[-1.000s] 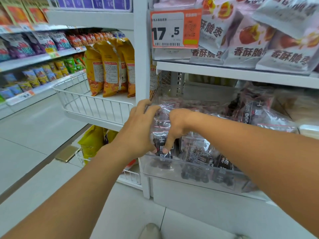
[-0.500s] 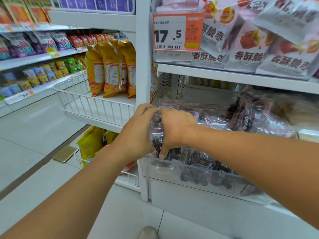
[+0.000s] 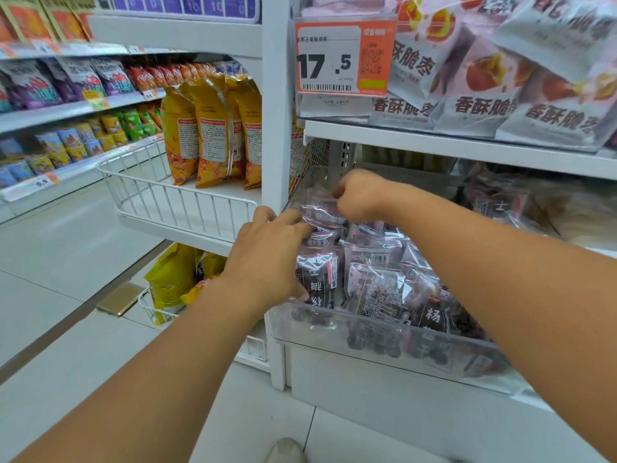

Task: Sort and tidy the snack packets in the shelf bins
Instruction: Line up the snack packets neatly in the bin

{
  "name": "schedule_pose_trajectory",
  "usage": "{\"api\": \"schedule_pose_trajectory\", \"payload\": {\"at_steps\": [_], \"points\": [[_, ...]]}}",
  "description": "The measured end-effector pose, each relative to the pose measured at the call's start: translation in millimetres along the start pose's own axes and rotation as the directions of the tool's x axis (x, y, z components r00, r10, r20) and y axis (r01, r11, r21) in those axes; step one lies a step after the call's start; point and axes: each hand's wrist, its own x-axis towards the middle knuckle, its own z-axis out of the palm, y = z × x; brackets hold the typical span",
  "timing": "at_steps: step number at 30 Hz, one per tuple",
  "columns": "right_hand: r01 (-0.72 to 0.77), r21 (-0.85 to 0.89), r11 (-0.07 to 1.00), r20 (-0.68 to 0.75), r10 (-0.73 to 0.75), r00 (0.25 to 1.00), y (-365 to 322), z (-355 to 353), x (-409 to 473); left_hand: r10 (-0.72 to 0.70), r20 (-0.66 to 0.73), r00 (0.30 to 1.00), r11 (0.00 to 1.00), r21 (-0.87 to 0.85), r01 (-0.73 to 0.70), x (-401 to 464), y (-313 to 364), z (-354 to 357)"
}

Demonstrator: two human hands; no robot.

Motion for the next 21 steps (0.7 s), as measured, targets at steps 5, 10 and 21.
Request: {"api": "schedule_pose_trajectory", "payload": {"at_steps": [5,10,21], "points": [[-0.037,-0.043,0.998,-0.039,0.035,0.999,15.6,21.6,15.6,-0.029,0.015,0.999,0.998,-0.051,0.03,1.2,2.4,0.1],[0.074,0.076,0.994,-0.115,-0.065,0.991,-3.1,26.8,10.2,-0.027,0.034,0.999,0.998,-0.054,0.028,1.8,1.5,-0.5],[0.225,-0.147,0.963,-0.019,-0.23,0.973,1.1,-8.2,-88.2,-0.037,0.02,0.999,0.999,-0.021,0.037,0.2,3.7,-4.3]]}}
